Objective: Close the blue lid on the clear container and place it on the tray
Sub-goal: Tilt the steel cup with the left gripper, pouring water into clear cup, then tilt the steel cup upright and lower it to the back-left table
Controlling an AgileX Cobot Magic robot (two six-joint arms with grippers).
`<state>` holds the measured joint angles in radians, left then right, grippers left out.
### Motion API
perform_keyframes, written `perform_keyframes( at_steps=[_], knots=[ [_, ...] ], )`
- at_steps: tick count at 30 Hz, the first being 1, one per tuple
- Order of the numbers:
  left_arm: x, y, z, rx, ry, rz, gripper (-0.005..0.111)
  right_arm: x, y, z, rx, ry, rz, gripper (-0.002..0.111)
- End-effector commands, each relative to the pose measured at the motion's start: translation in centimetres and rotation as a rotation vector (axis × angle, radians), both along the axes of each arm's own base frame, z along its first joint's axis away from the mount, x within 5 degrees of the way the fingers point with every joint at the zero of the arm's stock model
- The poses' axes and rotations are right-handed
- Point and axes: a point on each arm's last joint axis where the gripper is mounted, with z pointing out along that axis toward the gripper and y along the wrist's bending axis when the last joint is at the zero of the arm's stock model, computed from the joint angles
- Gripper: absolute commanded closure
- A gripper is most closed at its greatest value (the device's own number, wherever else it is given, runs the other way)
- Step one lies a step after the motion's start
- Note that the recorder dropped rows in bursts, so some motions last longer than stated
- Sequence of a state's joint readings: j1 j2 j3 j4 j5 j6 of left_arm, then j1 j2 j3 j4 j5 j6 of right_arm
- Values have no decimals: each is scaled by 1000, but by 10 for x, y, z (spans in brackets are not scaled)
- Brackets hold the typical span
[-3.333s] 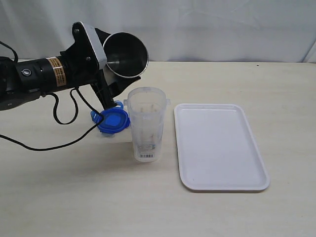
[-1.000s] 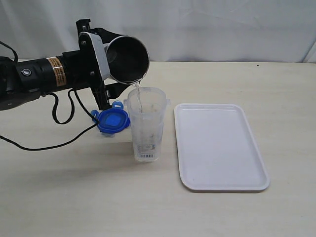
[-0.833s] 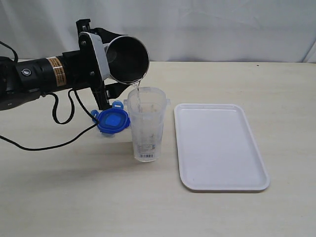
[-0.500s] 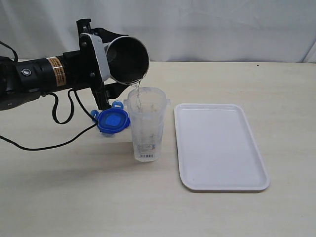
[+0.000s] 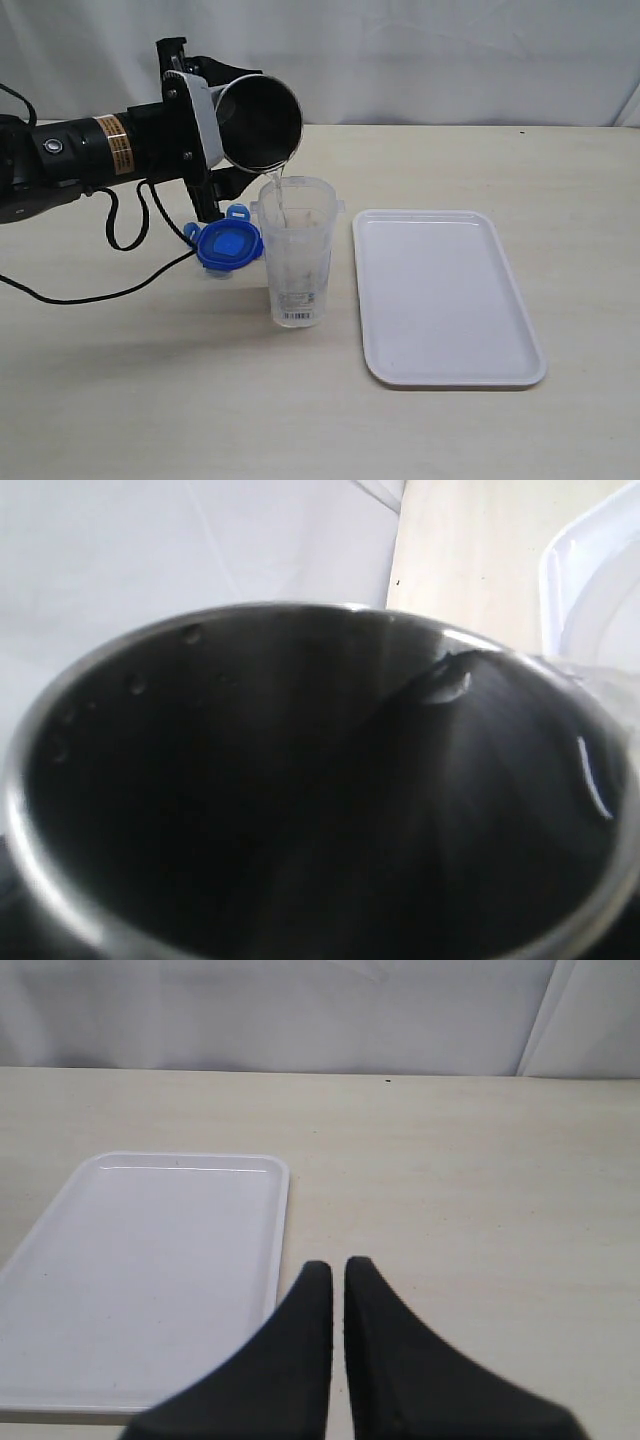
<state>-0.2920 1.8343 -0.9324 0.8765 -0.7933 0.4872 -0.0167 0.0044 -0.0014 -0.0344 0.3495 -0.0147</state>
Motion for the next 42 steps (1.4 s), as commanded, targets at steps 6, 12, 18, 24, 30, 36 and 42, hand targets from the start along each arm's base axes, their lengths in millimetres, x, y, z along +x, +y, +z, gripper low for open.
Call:
perform_keyframes(
  at_steps=[6,12,18,24,30,36,42],
  knots=[
    [0,-4,15,-222,129,12,107,0,0,0,1,-7,-4,104],
    [2,-2,14,-321,280,68,107,0,0,0,1,-7,-4,104],
    [17,14,12,-659,545,354,107,0,0,0,1,-7,-4,104],
    [34,34,4,-799,567,493,107,0,0,0,1,-7,-4,104],
    [62,53,-7,-892,598,562,107,0,0,0,1,-7,-4,104],
    [93,69,-26,-921,589,608,107,0,0,0,1,-7,-4,104],
    [120,95,-44,-985,596,667,107,0,0,0,1,-7,-4,104]
  ],
)
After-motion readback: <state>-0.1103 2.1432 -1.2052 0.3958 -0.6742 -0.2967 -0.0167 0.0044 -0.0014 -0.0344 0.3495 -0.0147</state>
